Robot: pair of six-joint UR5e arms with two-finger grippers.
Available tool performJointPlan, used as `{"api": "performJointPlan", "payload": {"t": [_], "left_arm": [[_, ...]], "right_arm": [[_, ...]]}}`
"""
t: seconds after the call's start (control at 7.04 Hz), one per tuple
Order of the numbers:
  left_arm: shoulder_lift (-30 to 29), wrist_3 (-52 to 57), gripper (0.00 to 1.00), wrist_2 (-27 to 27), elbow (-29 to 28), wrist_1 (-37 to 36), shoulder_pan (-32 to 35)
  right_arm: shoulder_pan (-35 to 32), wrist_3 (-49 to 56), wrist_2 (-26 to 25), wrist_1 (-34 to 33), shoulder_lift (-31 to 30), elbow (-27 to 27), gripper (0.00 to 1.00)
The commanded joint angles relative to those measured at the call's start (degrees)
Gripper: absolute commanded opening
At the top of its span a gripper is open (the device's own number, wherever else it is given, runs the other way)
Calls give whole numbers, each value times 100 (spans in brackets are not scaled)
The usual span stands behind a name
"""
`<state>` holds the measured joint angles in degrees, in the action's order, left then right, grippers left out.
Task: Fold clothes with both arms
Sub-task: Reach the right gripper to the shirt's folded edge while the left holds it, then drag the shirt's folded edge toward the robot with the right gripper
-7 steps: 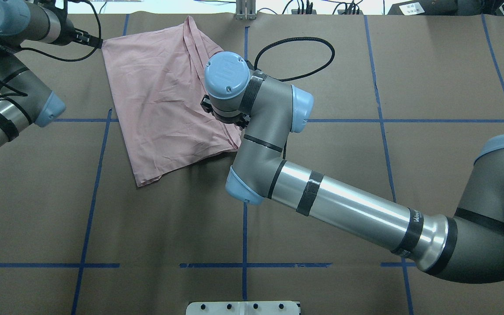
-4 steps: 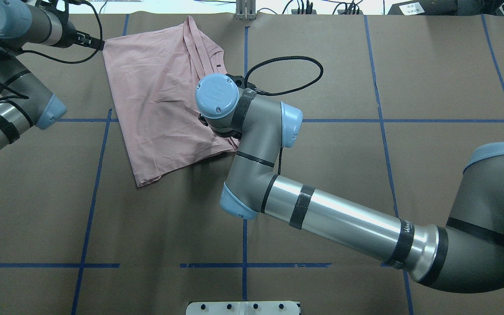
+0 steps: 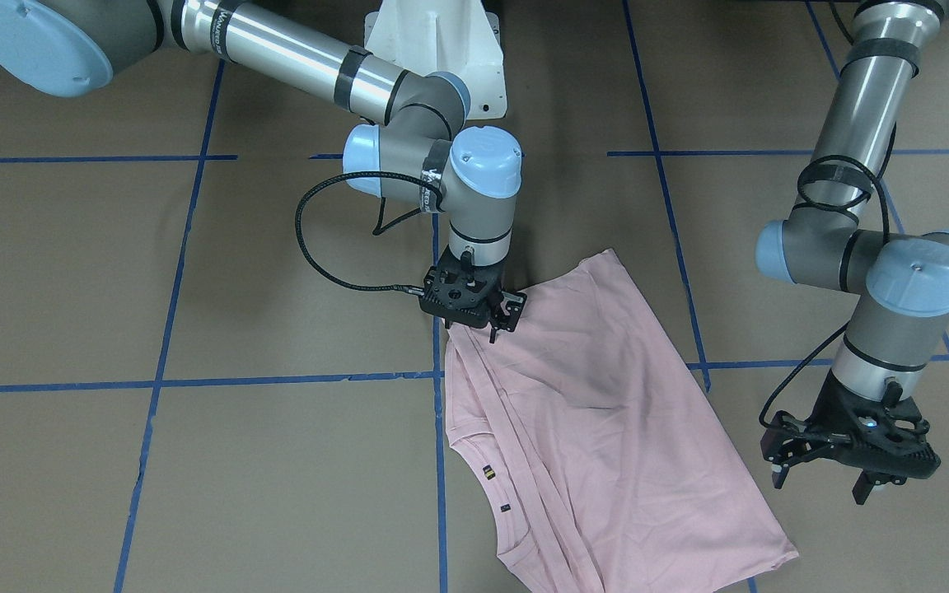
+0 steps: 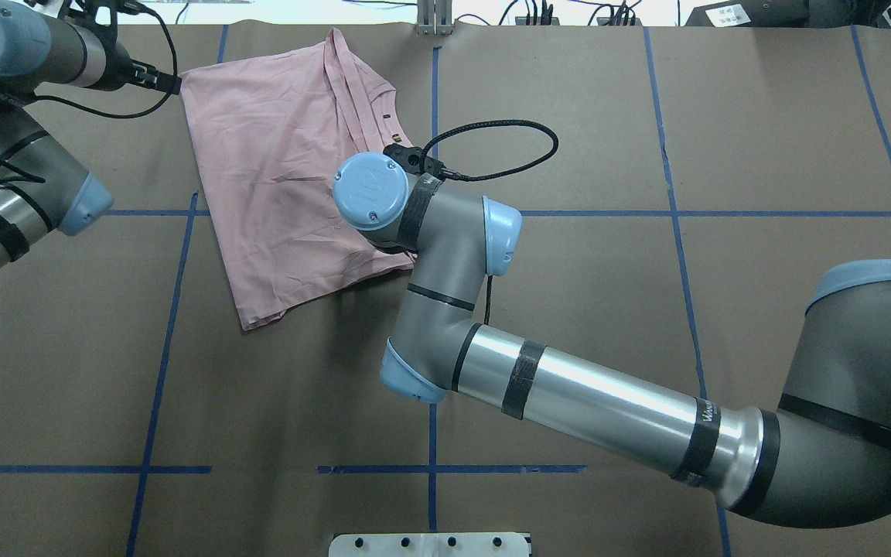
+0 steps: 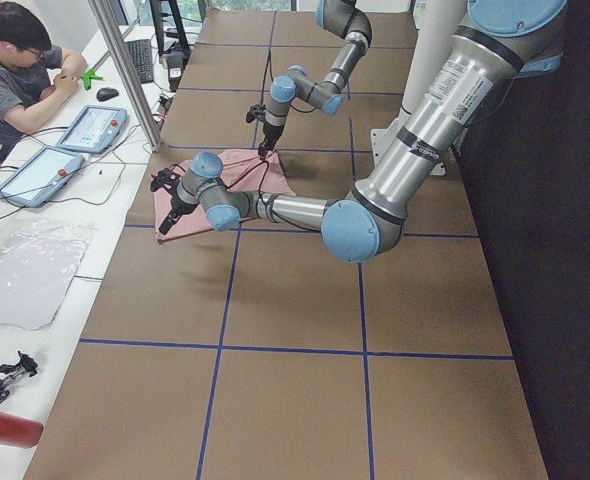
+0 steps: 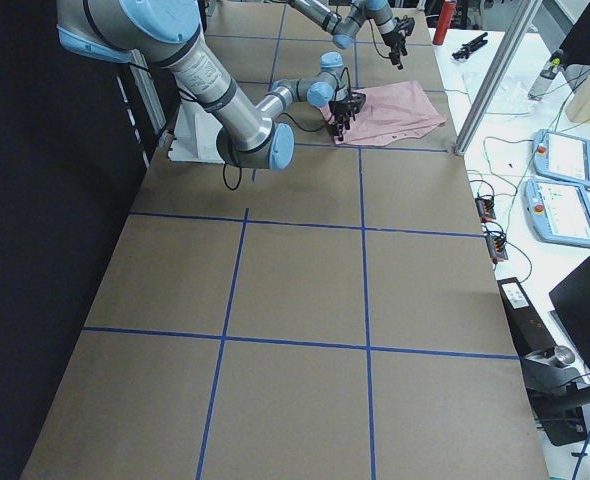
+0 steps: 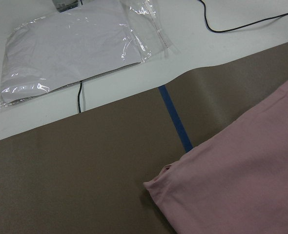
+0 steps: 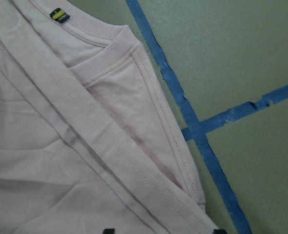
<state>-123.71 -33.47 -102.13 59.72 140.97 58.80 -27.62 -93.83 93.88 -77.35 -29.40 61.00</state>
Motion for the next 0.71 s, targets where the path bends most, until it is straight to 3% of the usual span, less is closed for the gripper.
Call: {"api": "performJointPlan", "payload": {"t": [0.0, 0.14, 0.28, 0.57], "left_arm": [[5, -1, 100, 0, 13, 1, -1], [5, -1, 100, 0, 5, 1, -1], [5, -1, 100, 0, 13, 1, -1], [5, -1, 100, 0, 13, 1, -1]], "right_arm": [[64, -73, -123, 10, 5, -18, 63], [73, -109, -124, 10, 5, -27, 46], [73, -109, -124, 10, 5, -44, 37], [82, -109, -124, 1, -4, -62, 36]]}}
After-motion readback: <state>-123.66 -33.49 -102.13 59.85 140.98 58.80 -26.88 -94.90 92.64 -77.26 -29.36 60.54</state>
